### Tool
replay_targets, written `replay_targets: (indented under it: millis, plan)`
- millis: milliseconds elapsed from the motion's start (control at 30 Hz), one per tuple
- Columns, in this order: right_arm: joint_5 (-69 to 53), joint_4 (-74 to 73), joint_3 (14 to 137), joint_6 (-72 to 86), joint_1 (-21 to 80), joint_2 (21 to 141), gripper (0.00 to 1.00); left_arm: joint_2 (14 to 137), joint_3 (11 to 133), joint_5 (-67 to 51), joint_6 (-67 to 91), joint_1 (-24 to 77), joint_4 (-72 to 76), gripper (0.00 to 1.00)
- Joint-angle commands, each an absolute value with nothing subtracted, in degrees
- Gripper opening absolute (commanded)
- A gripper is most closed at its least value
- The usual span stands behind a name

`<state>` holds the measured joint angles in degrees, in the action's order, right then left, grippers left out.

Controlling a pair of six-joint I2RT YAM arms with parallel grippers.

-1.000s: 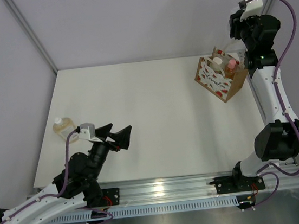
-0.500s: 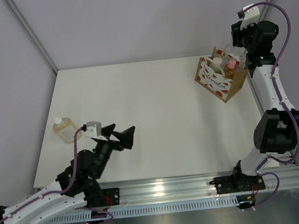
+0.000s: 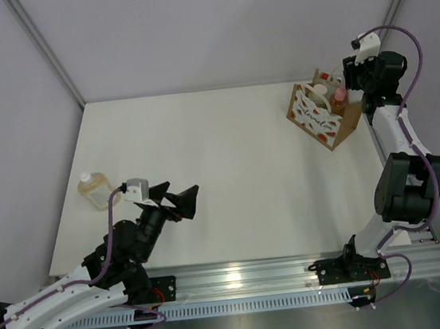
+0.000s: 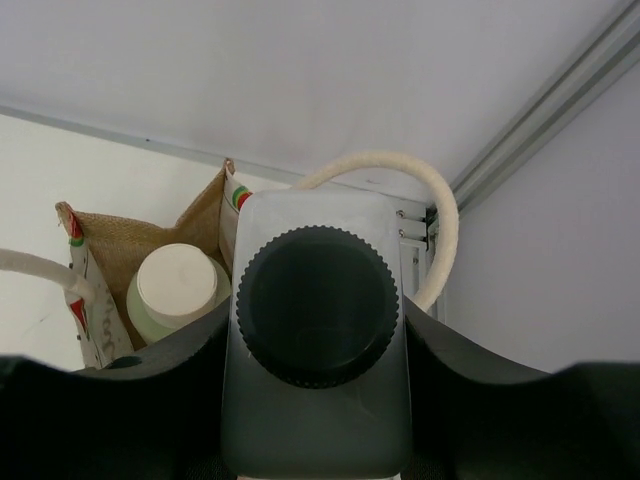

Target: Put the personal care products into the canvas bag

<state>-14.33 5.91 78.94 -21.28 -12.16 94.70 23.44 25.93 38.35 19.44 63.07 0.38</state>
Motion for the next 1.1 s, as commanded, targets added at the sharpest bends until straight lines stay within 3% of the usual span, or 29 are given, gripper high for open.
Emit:
replay_targets:
  millis: [0, 433, 867, 1067]
  plan:
    - [-16.2, 19.4, 80.5, -22.0, -13.6, 92.7, 0.0, 23.0, 28.0, 37.8, 19.4, 62.9, 2.0, 0.99]
    - [-28.3, 13.6, 85.6, -17.0, -17.2, 98.7, 0.0, 23.1, 28.0, 37.6, 19.2, 62.8, 2.1, 0.99]
    - [-26.1, 3.0, 91.3, -17.1, -17.2, 104.7, 0.0, 22.9, 28.0, 38.0, 19.0, 62.8, 2.0, 0.99]
    - [-24.6, 2.3, 91.3, -15.6, -17.2, 106.3, 0.19, 22.7, 27.9, 38.2, 18.9, 62.8, 2.0, 0.99]
